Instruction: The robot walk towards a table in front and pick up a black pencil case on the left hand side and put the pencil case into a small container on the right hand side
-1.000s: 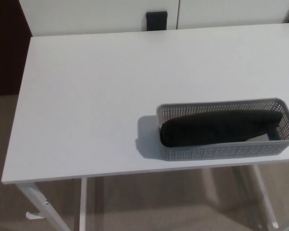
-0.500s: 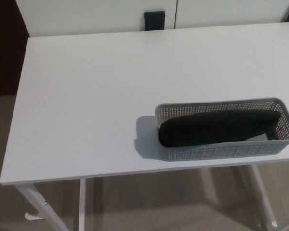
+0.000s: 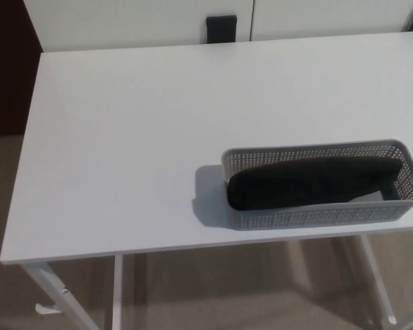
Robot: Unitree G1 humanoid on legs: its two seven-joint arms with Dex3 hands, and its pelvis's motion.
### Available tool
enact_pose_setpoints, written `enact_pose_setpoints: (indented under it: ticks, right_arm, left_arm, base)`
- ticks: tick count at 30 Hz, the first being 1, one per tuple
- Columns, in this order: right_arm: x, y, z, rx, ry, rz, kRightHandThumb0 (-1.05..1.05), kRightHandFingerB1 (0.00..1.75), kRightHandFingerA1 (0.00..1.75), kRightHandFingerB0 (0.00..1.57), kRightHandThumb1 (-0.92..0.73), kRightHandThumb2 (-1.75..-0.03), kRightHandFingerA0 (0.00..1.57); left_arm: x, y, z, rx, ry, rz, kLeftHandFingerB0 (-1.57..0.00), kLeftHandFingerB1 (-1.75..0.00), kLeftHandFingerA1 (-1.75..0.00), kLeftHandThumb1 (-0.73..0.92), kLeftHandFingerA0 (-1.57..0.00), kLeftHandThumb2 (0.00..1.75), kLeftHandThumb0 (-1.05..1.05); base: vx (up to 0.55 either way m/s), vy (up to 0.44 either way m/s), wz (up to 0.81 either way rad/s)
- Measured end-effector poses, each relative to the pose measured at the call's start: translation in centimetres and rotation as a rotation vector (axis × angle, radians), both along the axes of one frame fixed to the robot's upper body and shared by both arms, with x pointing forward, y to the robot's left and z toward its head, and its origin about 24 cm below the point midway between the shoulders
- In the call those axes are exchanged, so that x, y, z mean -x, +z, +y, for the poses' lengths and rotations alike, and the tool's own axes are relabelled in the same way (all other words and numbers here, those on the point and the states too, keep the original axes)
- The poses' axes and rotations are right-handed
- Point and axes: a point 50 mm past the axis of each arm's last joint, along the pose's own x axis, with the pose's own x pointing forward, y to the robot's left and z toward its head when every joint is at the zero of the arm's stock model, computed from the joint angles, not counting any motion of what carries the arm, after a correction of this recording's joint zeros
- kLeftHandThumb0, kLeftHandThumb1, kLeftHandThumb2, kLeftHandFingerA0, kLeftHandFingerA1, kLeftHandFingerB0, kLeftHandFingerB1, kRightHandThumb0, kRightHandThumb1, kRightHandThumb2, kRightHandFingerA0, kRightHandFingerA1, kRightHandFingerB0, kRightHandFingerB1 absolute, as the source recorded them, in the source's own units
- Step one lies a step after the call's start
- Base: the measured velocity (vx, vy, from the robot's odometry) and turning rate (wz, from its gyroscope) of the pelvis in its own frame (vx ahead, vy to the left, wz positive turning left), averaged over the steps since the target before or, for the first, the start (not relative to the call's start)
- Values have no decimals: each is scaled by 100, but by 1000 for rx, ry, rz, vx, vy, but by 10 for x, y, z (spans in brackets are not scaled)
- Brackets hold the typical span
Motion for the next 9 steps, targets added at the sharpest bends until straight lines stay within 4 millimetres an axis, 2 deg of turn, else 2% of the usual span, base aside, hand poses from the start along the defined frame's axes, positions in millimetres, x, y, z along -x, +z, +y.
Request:
enact_pose_setpoints:
  ticks: [3, 5, 9]
  right_arm:
    - [-1, 1, -1, 1, -17, -14, -23, 45, 53, 47, -52, -55, 63]
    - [-3, 2, -1, -3, -28, -24, -21, 46, 54, 48, -51, -54, 65]
    - [-9, 4, -1, -8, -38, -45, -24, 45, 53, 47, -51, -54, 65]
  left_arm:
    - [-1, -1, 2, -19, 5, -21, -15, -8, -16, 50, -13, 83, -81]
    - [-3, -1, 3, -29, 7, -35, -12, -17, -24, 45, -7, 83, -74]
    - [-9, -1, 2, -44, -6, -60, -14, -14, -25, 47, -6, 83, -76]
  base:
    - [0, 0, 0]
    - [0, 0, 0]
    - [0, 0, 0]
